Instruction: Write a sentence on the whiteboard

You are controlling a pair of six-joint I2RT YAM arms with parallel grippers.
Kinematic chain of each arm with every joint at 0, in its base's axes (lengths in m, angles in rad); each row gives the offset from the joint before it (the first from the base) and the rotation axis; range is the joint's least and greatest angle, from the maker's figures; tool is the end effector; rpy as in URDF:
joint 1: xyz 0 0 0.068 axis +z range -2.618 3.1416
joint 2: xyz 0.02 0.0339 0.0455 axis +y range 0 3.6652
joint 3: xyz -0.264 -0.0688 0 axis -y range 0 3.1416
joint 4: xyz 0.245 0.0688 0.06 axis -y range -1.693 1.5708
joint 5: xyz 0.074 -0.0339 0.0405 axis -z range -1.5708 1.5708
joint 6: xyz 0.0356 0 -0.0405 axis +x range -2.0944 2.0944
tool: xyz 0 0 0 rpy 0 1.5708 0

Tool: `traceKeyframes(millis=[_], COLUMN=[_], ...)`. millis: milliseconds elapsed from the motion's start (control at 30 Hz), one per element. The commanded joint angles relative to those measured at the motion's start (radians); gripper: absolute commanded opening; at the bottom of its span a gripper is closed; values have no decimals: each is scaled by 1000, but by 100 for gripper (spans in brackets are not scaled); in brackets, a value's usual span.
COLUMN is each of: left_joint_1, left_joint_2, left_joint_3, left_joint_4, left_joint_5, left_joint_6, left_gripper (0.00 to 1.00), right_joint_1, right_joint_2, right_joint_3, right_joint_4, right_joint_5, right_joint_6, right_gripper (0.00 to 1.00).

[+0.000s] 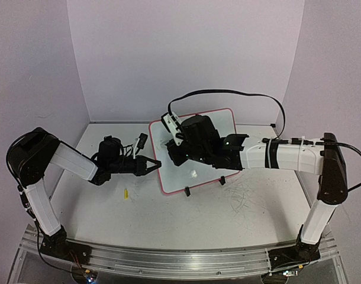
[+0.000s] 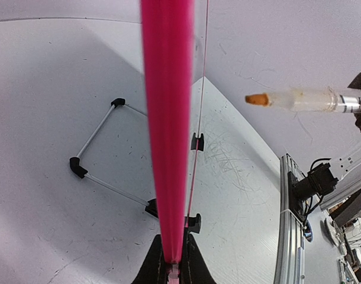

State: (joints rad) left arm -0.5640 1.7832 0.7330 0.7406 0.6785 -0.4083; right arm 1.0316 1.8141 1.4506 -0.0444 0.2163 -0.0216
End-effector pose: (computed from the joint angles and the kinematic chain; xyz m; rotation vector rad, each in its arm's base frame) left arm 0.2808 -0.2041 0.1579 0.6551 1.9127 -1.2786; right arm 0.2293 0.3683 0.2955 -0.8776 1.7923 0.4438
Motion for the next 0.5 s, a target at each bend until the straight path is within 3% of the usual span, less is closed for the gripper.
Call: traceKeyframes(millis=[0,467], left_joint_1=[-17,-19], left_joint_2=[-10,-11], left_joint_3=[23,32], left_joint_4=[-63,-73], left_joint_5=[-34,-31], left_joint_6=[42,46], left_gripper=[0,0], right_joint_1=[-7,-8], right_joint_2=[14,39], right_joint_3=[35,56], right_joint_4=[37,37], right_joint_5=[23,19], right_joint_6=[14,14], right_gripper=[0,0])
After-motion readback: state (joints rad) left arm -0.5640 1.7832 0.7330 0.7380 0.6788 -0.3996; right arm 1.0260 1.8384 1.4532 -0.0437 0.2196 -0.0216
